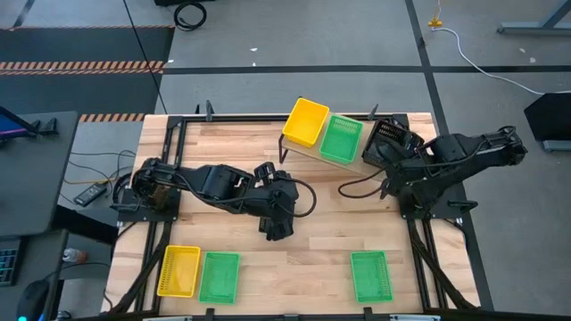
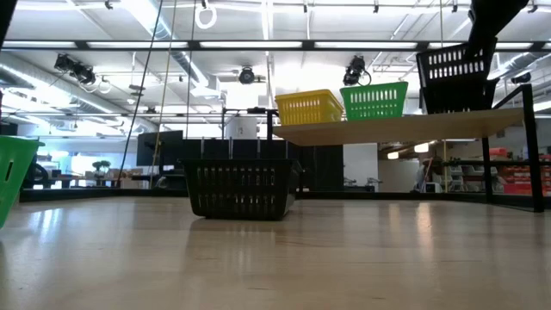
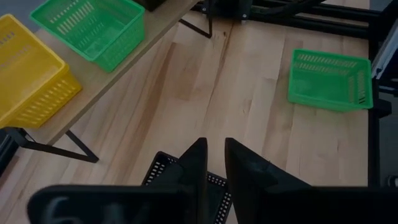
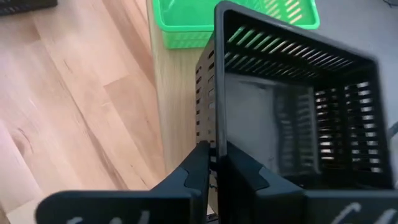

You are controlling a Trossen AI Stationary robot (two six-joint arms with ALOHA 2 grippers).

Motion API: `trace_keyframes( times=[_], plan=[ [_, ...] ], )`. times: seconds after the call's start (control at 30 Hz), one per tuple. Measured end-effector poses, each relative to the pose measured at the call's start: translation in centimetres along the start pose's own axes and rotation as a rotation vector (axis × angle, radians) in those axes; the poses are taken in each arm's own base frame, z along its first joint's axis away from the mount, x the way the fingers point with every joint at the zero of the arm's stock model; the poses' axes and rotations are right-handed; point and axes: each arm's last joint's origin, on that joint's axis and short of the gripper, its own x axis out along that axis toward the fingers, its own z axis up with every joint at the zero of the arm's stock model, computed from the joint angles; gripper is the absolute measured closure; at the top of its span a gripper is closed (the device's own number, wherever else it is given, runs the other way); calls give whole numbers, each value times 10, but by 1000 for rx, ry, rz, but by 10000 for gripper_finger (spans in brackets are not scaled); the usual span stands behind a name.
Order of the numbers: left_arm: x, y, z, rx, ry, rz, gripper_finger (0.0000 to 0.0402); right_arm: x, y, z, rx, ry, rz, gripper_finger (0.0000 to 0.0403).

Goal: Stack baskets on shelf by color
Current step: Stack the bottom black bin on the black bin

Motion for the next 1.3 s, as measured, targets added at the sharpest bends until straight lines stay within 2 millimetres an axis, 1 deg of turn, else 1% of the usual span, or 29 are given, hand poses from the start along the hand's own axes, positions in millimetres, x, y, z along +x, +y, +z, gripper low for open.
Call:
trace_keyframes(
  times=[0.17,0.53,0.63,0.7,0.9,1.1,1.3],
  plan=[
    [-1,-2,-1,7,4,-5,344,0,-1,0,4,2,0,391],
    [-1,-1,-1,18,7,0,349,1,-2,1,-15,-15,-26,391],
    [-1,-1,-1,18,7,1,347,3,-4,2,-19,-11,-47,385],
    [-1,-1,-1,18,6,1,346,8,-5,1,-20,14,-63,379],
    [-1,-1,-1,17,6,1,348,21,-3,-4,-7,118,-22,376],
    [-1,-1,-1,17,6,0,350,22,0,-3,21,114,19,375],
    [-1,-1,-1,33,6,0,352,21,3,-2,36,116,72,348]
  ],
)
